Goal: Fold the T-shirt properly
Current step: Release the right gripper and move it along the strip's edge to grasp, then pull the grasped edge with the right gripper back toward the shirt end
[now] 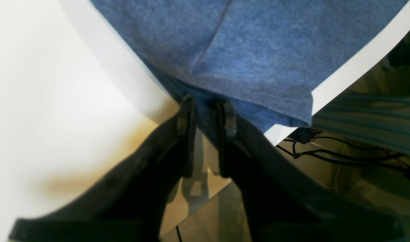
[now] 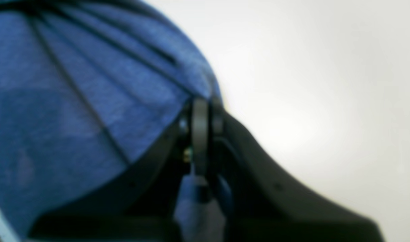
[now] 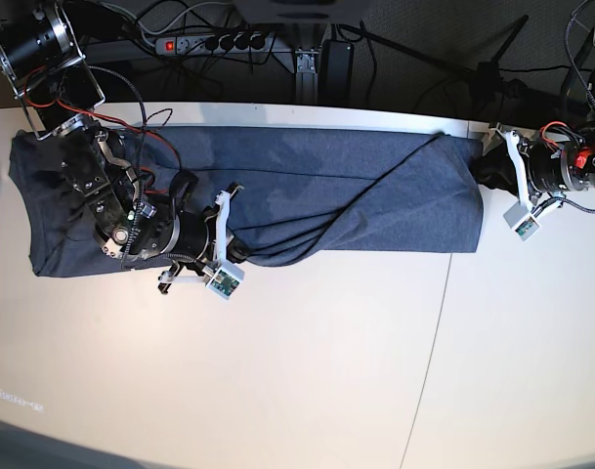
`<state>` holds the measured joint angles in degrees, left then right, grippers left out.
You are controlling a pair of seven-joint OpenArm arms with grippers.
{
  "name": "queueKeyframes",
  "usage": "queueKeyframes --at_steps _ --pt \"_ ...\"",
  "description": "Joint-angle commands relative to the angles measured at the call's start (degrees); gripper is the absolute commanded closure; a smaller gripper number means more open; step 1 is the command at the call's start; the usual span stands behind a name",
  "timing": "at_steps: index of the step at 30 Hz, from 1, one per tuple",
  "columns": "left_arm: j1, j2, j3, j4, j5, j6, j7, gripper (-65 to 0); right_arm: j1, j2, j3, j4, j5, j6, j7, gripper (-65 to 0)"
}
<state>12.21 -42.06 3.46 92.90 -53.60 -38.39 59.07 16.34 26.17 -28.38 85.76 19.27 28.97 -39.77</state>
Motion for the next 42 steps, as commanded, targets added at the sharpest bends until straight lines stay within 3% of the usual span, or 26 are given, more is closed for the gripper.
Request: queueKeyframes --at_steps 1,4,19,27,35,42 --pt "-0.6 -1.1 -0.5 0.9 -0.7 -1.6 -1.0 -14.3 1.2 0.3 0.4 1.9 2.4 1.0 0.1 0.0" --pt "-0.6 -1.1 -0.5 0.8 -0.8 -1.6 -1.0 -14.3 0.3 0.7 0.5 4.9 4.1 1.0 -2.6 0.0" --pt "-0.6 -1.1 -0.5 0.9 -0.7 -1.6 -1.0 -14.3 -6.6 2.7 1.3 12.2 -1.3 1.0 -2.0 0.0" --pt "-0.6 -1.1 -0.5 0.9 -0.8 -1.6 -1.0 -14.3 -6.2 2.5 5.3 12.1 -4.5 0.8 2.7 0.0" --pt "-0.6 -1.1 -0.5 0.9 -0.8 -1.6 -1.0 -14.3 -6.2 2.6 9.0 11.9 -4.5 0.8 2.6 0.0" --pt "-0.6 -1.1 -0.5 0.8 -0.8 -1.6 -0.9 -14.3 -6.4 2.5 9.0 12.0 1.9 0.8 -1.1 0.0"
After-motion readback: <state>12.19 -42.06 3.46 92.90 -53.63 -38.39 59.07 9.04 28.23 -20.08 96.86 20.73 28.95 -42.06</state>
